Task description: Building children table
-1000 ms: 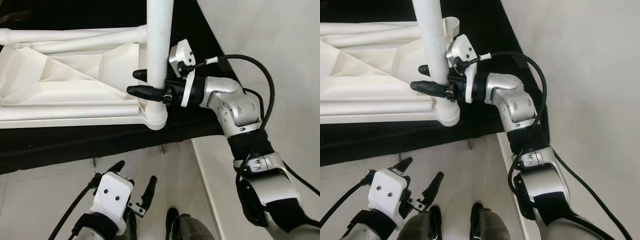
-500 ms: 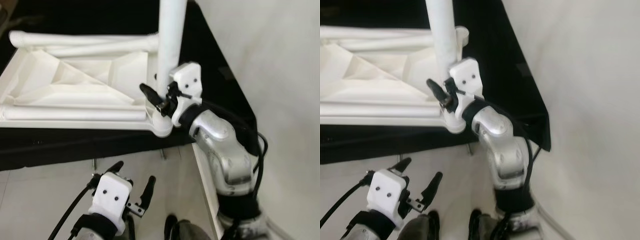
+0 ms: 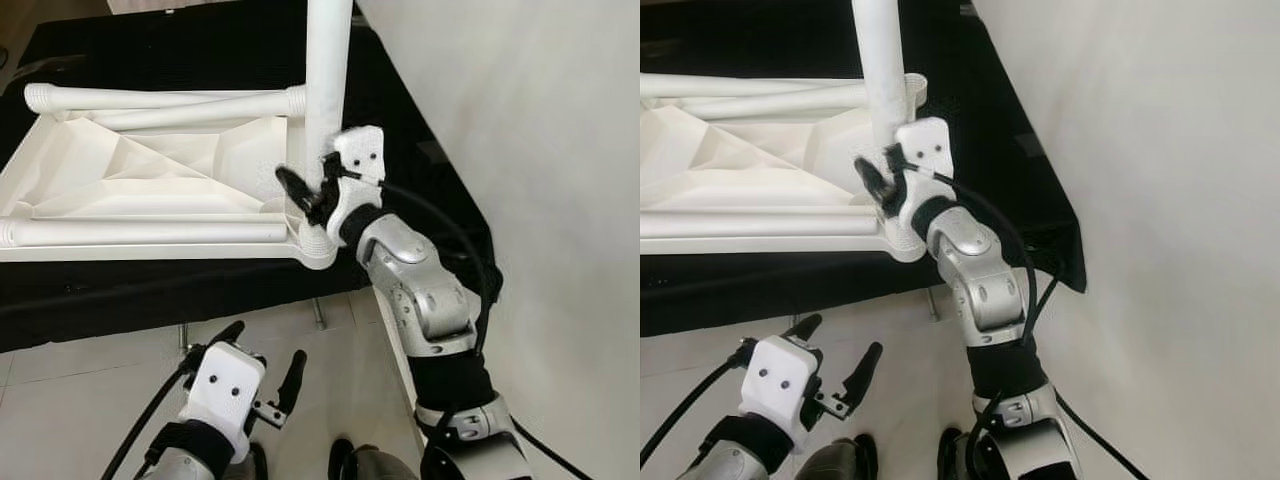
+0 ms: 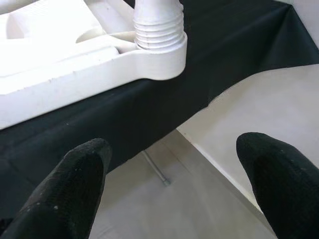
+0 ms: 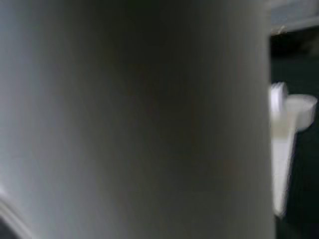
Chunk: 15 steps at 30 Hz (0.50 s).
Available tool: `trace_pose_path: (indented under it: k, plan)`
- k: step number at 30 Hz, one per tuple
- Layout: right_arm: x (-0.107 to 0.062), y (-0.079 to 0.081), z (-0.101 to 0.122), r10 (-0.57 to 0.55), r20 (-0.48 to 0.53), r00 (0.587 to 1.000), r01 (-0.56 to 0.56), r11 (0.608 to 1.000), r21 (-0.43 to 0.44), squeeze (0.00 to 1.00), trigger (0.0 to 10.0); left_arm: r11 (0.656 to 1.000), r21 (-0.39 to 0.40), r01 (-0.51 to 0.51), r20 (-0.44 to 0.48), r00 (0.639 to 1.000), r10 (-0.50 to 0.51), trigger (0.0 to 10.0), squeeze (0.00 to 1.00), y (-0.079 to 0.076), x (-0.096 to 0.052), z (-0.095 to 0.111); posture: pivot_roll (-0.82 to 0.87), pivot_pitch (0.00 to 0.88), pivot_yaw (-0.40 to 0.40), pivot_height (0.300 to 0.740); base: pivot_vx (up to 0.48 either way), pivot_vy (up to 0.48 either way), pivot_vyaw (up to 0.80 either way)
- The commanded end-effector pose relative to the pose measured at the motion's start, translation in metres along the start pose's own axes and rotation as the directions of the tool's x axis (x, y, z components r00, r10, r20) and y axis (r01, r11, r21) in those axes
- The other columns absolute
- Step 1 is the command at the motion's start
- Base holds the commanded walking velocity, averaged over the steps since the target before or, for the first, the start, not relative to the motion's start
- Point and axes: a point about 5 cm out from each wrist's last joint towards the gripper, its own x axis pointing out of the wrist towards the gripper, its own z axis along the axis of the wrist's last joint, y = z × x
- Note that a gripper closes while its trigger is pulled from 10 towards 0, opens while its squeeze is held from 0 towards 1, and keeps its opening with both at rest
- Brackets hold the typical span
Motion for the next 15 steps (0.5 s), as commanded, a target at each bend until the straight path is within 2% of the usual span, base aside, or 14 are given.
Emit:
trace_pose_path:
  k: [1, 2, 4, 5, 7, 8, 12, 13, 15]
  plan:
    - [0.002, 0.001, 0.008, 0.158, 0.066, 0.985, -0.16, 0.987, 0.02, 1.0, 10.0, 1.0, -0.003, -0.006, -0.022, 1.0, 0.006, 10.0, 0.0, 0.0, 0.0, -0.006, 0.09, 0.23, -0.056, 0.74, 0.0, 0.0, 0.0]
    - [0.002, 0.001, 0.008, 0.158, 0.066, 0.985, -0.16, 0.987, 0.02, 1.0, 10.0, 1.0, -0.003, -0.006, -0.022, 1.0, 0.006, 10.0, 0.0, 0.0, 0.0, -0.006, 0.09, 0.23, -0.056, 0.74, 0.0, 0.0, 0.0]
    - [0.002, -0.006, 0.011, 0.253, 0.078, 0.964, -0.252, 0.967, -0.026, 1.0, 10.0, 1.0, -0.003, -0.006, -0.02, 1.0, 0.006, 10.0, 0.0, 0.0, 0.0, -0.006, 0.09, 0.231, -0.058, 0.74, 0.0, 0.0, 0.0]
    - [0.002, -0.009, 0.013, 0.328, 0.077, 0.941, -0.327, 0.945, -0.034, 0.0, 10.0, 1.0, -0.004, -0.007, -0.018, 1.0, 0.007, 10.0, 0.0, -0.001, 0.0, -0.006, 0.1, 0.238, -0.061, 0.74, 0.0, 0.0, 0.0]
    - [0.002, -0.014, 0.018, 0.413, 0.075, 0.908, -0.409, 0.91, -0.067, 0.0, 10.0, 1.0, -0.005, -0.008, -0.016, 1.0, 0.008, 10.0, 0.0, -0.001, -0.001, -0.006, 0.1, 0.24, -0.064, 0.74, 0.0, 0.0, 0.0]
    - [0.001, -0.017, 0.02, 0.506, 0.055, 0.861, -0.501, 0.861, -0.085, 0.0, 10.0, 1.0, -0.006, -0.01, -0.015, 1.0, 0.01, 10.0, 0.0, -0.002, -0.002, -0.005, 0.11, 0.243, -0.066, 0.74, 0.0, 0.0, 0.0]
    - [0.003, -0.02, 0.022, 0.621, 0.007, 0.784, -0.617, 0.78, -0.109, 0.0, 10.0, 1.0, -0.01, -0.01, -0.015, 1.0, 0.01, 10.0, 0.0, -0.004, -0.004, -0.004, 0.12, 0.252, -0.071, 0.74, 0.0, 0.0, 0.0]
    - [0.003, -0.02, 0.022, 0.621, 0.007, 0.784, -0.617, 0.78, -0.109, 0.0, 10.0, 1.0, -0.01, -0.01, -0.015, 1.0, 0.01, 10.0, 0.0, -0.004, -0.004, -0.004, 0.12, 0.252, -0.071, 0.74, 0.0, 0.0, 0.0]
    - [0.009, -0.024, 0.023, 0.658, -0.015, 0.753, -0.654, 0.747, -0.12, 0.0, 10.0, 1.0, -0.013, -0.009, -0.015, 1.0, 0.009, 10.0, 0.0, -0.005, -0.005, -0.003, 0.13, 0.257, -0.073, 0.74, 0.0, 0.0, 0.0]
